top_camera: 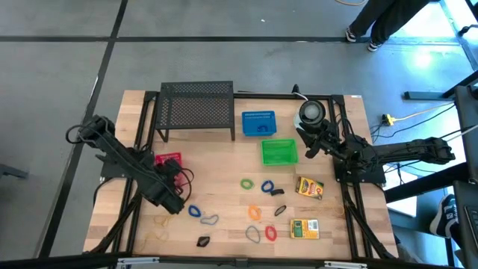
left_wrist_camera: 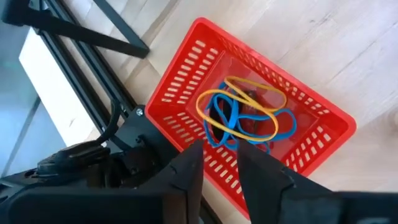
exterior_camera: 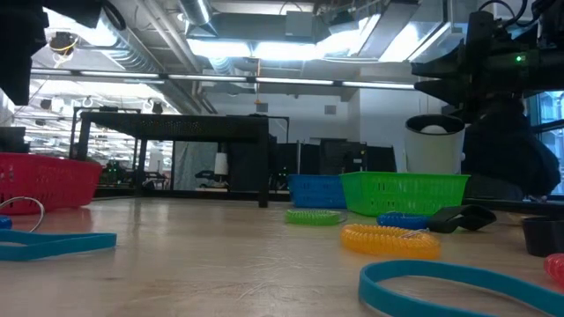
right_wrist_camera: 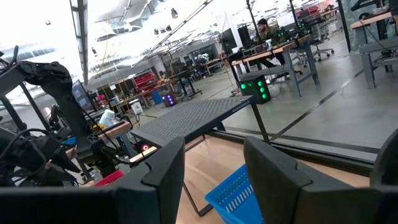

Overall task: Pick & Place Office Desk Supplies
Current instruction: Put the yellow rubber band into the orange basket

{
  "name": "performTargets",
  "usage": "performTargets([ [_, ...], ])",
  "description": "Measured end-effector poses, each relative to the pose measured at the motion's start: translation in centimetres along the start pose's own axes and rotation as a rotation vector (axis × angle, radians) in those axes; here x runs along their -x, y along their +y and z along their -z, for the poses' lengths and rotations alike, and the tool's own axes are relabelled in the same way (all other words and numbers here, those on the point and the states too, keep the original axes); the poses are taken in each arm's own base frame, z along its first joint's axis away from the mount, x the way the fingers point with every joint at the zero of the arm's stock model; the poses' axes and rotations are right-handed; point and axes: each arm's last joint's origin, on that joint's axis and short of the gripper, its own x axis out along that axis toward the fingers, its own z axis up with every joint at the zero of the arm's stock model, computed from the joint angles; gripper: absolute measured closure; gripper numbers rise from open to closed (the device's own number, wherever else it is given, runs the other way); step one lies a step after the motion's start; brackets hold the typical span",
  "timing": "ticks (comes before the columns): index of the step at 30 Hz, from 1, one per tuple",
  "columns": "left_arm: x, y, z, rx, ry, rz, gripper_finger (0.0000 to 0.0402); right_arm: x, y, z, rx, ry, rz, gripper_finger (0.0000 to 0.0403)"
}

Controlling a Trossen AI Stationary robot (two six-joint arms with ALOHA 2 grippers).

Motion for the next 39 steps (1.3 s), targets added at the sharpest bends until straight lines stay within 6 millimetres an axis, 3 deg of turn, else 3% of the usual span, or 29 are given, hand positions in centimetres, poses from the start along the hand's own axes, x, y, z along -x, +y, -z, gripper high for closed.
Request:
performTargets([
  [6,0.1,-0.5,0.2,0.100,0.096,0.064,0.0297,0.0,0.0,0.0,0.001,0.000,0.000,0.0237],
  [13,1.6,-4.1,1.7,0.099,0.131,0.455,0.0301,0.0,0.0,0.0,0.000,0.000,0.000,0.0237],
  [17,2.4,-5.3,3.6,0.062,0.123,0.564,0.0295,0.0,0.0,0.0,0.000,0.000,0.000,0.0237],
  [25,0.6,-7.7,7.2,-0.051,0.151,0.437,0.0276,0.0,0.0,0.0,0.002,0.002,0.001,0.0237],
  [39,-3.9,-11.4,9.4,-0.145,0.321,0.209,0.0260,0.0,0.0,0.0,0.002,0.002,0.001,0.0236],
])
